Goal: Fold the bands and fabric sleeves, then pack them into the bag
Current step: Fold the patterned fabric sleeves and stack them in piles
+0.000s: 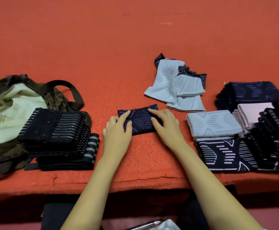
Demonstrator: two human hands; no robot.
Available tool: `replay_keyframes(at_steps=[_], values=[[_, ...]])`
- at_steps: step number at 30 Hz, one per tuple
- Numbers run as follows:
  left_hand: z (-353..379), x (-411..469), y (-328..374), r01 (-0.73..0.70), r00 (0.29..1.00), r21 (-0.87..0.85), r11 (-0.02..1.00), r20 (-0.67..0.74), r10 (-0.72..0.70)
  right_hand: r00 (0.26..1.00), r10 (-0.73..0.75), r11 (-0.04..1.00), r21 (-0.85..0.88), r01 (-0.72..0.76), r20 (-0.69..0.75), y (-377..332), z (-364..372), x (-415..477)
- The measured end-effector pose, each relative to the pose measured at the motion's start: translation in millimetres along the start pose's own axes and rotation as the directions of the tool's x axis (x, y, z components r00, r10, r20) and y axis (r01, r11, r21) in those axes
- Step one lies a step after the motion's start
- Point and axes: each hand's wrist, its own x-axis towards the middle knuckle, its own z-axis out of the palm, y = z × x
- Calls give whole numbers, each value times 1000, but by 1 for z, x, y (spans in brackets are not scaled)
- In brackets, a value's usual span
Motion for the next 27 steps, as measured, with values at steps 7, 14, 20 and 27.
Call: replay_keyframes(at_steps=[7,14,20,27], values=[[-13,24,46,-126,991,-167,978,-71,115,993,-76,996,-43,73,-88,-27,-46,19],[2,55,137,-262,965,-244,934,-48,258,997,-9,957,-291,-13,-75,-19,-147,55],[51,73,223,-393,906,-355,848,10,424,998,53,954,-294,-56,-19,23,-259,61],[112,68,279,-387,876,-368,846,142,462,973,181,979,-116,-165,142,74,-338,37]])
